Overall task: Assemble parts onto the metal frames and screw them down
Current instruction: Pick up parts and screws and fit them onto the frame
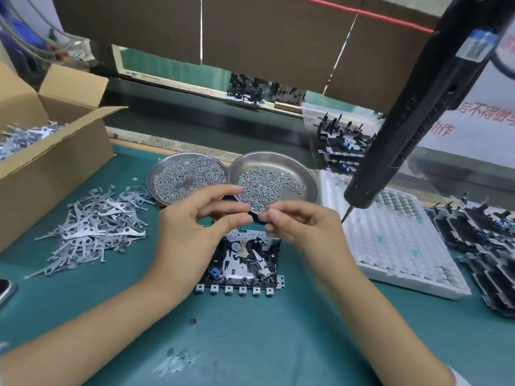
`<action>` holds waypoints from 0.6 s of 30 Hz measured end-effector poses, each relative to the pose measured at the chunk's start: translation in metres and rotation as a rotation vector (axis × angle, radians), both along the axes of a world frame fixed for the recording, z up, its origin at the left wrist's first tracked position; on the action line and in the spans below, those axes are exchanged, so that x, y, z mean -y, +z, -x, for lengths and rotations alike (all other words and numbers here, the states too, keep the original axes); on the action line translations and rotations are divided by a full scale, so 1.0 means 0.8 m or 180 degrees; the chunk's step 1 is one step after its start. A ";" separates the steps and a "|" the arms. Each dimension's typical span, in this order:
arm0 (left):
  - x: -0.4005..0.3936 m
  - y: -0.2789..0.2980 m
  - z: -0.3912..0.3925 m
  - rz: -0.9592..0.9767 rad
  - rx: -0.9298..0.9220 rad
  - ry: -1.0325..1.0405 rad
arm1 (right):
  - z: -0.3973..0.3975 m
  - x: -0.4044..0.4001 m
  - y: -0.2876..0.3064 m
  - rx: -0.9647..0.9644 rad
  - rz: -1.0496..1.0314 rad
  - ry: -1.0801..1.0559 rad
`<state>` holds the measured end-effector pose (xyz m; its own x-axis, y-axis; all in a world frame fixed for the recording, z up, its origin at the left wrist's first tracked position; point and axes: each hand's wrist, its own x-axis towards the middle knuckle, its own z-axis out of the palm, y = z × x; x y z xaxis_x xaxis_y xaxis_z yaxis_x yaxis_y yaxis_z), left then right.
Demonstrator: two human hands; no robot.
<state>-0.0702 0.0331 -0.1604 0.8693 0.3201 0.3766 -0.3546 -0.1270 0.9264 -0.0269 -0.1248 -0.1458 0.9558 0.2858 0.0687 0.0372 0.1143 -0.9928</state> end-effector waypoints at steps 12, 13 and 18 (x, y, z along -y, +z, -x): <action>0.007 -0.005 0.005 -0.0188 0.0657 0.0096 | 0.020 -0.016 0.001 -0.1159 -0.0961 0.0585; 0.007 -0.006 0.005 -0.0212 0.0704 0.0103 | 0.021 -0.017 0.001 -0.1232 -0.0992 0.0618; 0.007 -0.009 0.005 -0.0105 0.0815 -0.0040 | 0.021 -0.015 0.004 -0.1669 -0.1209 0.0845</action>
